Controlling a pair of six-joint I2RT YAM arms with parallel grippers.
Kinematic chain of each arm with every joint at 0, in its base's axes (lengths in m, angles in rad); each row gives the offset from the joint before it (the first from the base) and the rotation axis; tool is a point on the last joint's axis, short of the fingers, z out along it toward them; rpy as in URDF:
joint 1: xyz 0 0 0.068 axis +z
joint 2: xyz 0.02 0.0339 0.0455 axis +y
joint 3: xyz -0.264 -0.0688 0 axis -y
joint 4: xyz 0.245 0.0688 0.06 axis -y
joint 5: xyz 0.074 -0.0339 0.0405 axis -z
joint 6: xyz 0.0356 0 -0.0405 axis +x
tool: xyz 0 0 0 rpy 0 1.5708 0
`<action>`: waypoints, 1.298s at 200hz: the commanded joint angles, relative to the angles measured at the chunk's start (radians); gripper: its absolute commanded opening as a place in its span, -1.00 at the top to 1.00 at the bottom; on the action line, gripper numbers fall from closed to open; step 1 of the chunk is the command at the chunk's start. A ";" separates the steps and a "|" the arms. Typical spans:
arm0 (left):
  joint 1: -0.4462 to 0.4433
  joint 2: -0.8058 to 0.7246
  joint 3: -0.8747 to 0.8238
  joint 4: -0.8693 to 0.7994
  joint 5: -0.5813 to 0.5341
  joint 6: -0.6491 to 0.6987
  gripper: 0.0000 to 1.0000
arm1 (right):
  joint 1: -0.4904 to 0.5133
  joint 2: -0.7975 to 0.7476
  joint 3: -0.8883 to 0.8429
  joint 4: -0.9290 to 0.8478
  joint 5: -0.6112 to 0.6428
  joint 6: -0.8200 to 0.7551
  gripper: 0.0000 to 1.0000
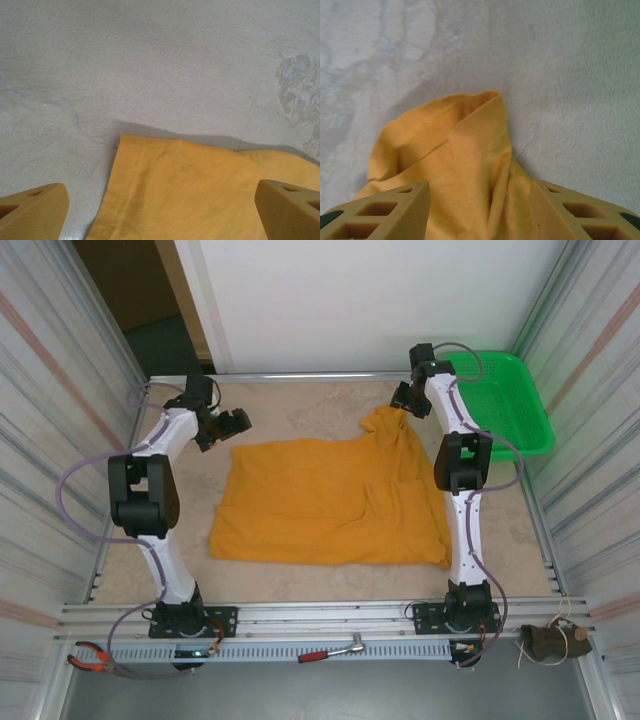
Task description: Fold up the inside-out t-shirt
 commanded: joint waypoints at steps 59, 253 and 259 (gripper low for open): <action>0.029 0.105 0.065 -0.036 0.065 0.052 -0.88 | -0.034 0.092 0.052 0.104 -0.112 0.009 -0.04; 0.023 0.186 0.071 0.087 0.198 0.010 1.00 | -0.097 0.041 0.080 0.186 -0.333 0.118 1.00; 0.021 0.174 0.071 0.093 0.196 0.009 1.00 | -0.100 0.024 0.079 0.186 -0.344 0.118 1.00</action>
